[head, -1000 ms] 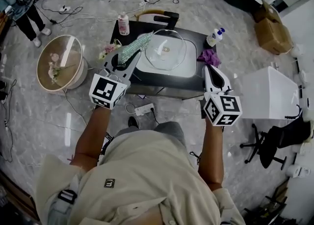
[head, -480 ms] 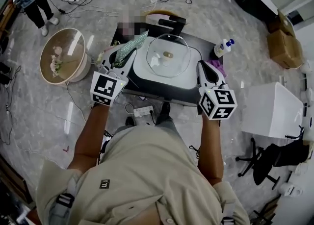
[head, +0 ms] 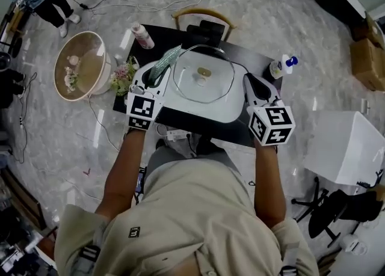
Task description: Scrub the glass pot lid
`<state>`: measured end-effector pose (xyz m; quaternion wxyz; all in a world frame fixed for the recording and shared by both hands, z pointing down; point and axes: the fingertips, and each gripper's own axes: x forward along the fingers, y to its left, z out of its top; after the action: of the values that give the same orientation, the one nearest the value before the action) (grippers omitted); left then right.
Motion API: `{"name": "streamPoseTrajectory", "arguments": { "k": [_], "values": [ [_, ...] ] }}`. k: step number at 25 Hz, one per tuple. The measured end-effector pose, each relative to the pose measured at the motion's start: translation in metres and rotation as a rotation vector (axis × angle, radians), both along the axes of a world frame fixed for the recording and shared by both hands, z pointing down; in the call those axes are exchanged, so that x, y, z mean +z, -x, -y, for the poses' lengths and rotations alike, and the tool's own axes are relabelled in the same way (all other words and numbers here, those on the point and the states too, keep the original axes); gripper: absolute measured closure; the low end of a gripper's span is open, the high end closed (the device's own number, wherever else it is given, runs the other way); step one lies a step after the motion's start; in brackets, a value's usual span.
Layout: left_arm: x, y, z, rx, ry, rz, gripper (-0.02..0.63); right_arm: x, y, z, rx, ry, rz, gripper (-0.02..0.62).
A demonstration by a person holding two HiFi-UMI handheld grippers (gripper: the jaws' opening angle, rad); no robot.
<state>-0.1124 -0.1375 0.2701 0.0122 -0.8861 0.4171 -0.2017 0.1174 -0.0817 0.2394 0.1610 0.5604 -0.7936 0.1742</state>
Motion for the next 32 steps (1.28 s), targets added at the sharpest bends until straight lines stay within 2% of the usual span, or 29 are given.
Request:
{"name": "streamPoseTrajectory", "arguments": {
  "k": [4,10,14,19,26,32],
  "values": [
    [0.057,-0.025,0.027,-0.055,0.081,0.043,0.518,0.046,-0.030,0.012,-0.007,0.089,0.013,0.568],
    [0.155,-0.049,0.065,-0.145,0.206,0.107,0.518,0.104,-0.063,0.023,-0.009,0.172,0.024,0.568],
    [0.197,-0.059,0.078,-0.193,0.258,0.131,0.518,0.130,-0.077,0.021,-0.009,0.208,0.018,0.568],
    [0.236,-0.078,0.090,-0.215,0.304,0.163,0.518,0.163,-0.095,0.008,0.014,0.264,0.025,0.568],
    [0.268,-0.113,0.093,-0.196,0.330,0.206,0.518,0.183,-0.119,-0.007,0.052,0.297,0.025,0.568],
    [0.279,-0.173,0.079,-0.104,0.357,0.170,0.518,0.186,-0.133,-0.011,0.087,0.296,0.033,0.568]
  ]
}}
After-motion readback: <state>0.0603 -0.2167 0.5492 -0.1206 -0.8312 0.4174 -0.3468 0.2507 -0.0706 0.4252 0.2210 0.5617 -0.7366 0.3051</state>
